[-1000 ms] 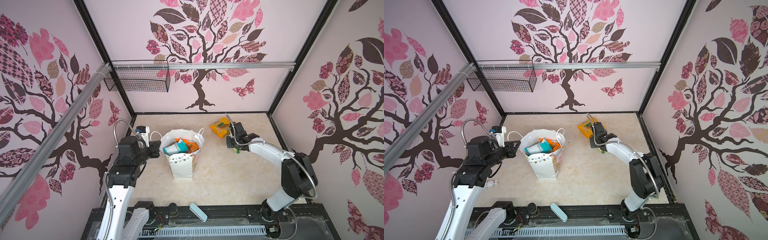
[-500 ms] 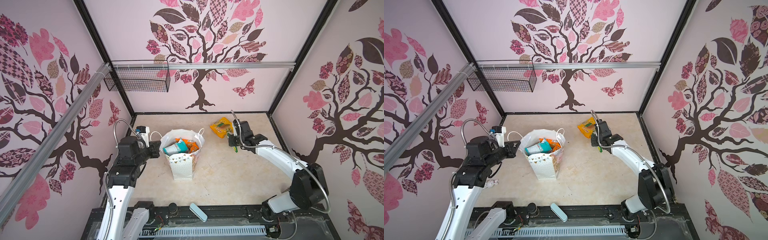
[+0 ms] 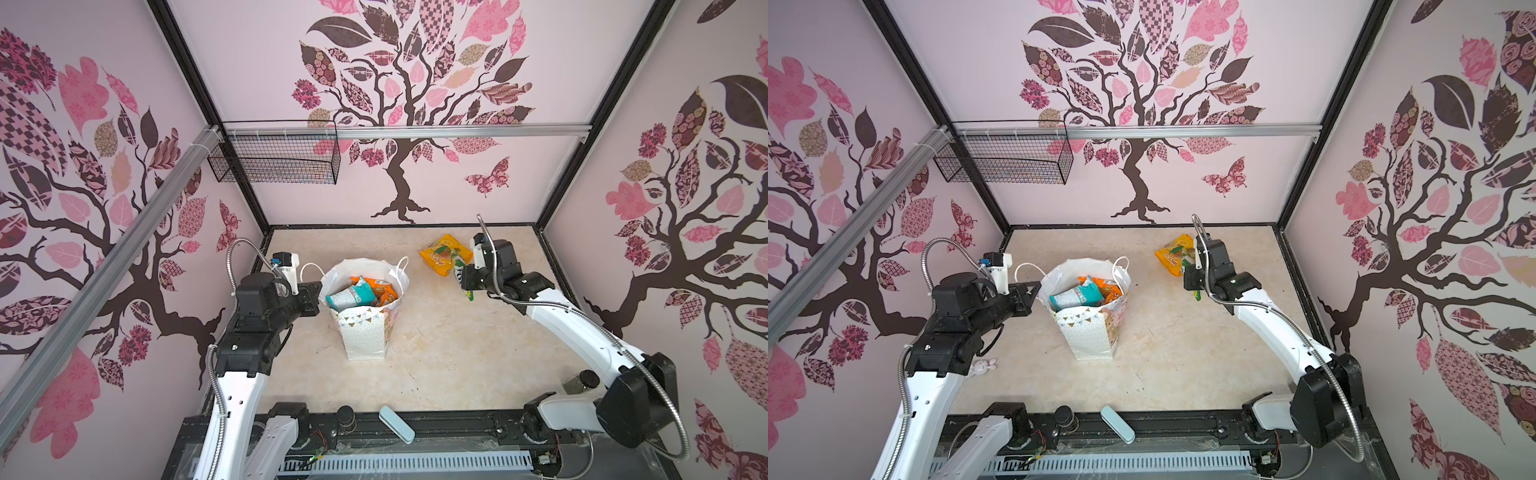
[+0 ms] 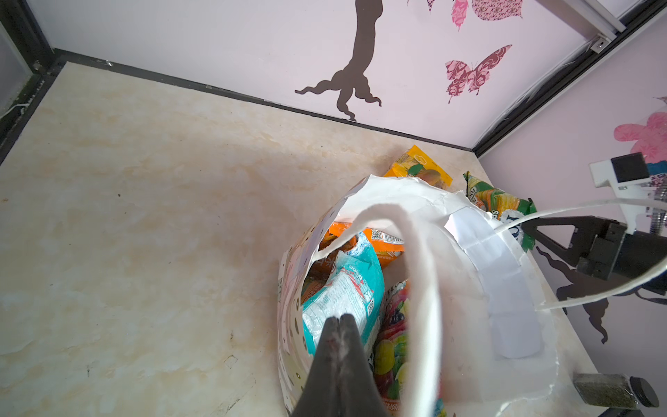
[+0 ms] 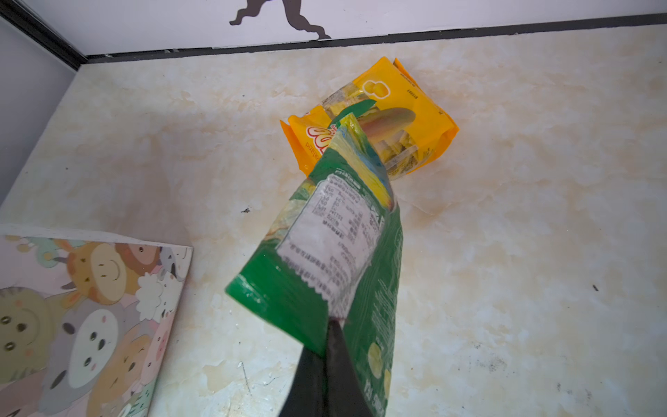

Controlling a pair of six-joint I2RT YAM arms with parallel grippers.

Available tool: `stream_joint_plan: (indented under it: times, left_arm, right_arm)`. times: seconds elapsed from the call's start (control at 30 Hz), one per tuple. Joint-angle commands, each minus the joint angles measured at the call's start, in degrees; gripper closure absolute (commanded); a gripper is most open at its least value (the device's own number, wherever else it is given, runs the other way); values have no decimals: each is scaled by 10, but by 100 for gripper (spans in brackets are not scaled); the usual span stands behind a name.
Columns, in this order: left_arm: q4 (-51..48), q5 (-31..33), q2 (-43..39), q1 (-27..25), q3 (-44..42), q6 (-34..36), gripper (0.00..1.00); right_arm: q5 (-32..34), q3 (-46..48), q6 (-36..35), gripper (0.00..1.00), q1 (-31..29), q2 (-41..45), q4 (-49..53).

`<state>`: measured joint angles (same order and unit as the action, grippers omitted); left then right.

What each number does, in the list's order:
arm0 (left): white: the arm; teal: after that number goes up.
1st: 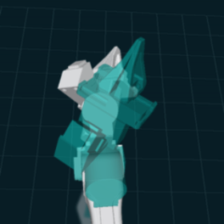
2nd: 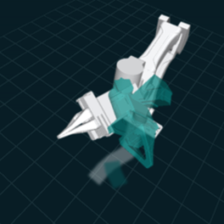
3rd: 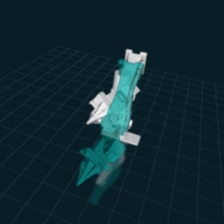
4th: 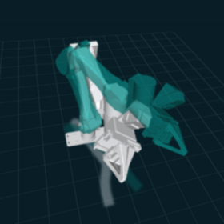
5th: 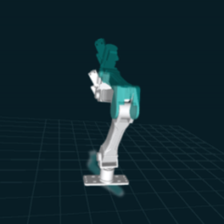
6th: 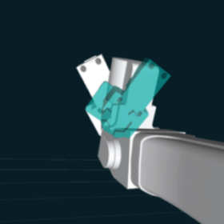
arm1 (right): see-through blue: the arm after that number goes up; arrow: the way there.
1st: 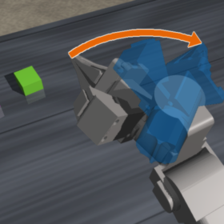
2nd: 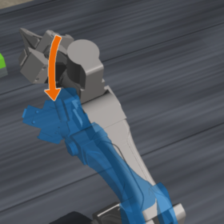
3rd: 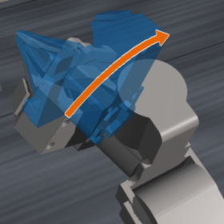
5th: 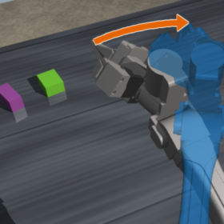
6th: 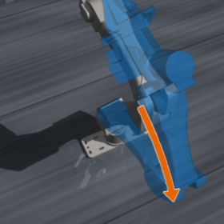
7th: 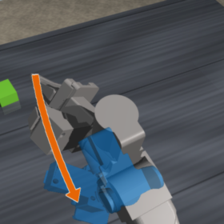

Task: Place the snacks into the paper bag
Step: 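Close the right gripper on the green packet edge and lift it, then carry the green packet over the paper bag with the right gripper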

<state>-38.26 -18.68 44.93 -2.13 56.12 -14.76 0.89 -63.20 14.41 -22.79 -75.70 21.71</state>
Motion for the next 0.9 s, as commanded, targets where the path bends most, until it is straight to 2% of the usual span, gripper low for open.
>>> stream_joint_plan:
  times: [0.0, 0.43, 0.57, 0.73, 0.87]
  left_arm:
    - [21, 2, -8, 3, -11, 10, 97]
    - [21, 1, -10, 3, -13, 9, 97]
    - [21, 2, -10, 3, -13, 9, 97]
    - [22, 1, -10, 4, -12, 9, 97]
    - [22, 1, -11, 3, -12, 9, 97]
  right_arm:
    - [-43, -39, 6, 100, 1, 55, -16]
    - [-143, -170, 12, 100, -5, 84, 17]
    - [-132, -228, 0, 100, -31, 71, 36]
    - [-105, -315, -22, 100, -94, 46, 68]
    - [-116, -362, -23, 100, -112, 32, 73]
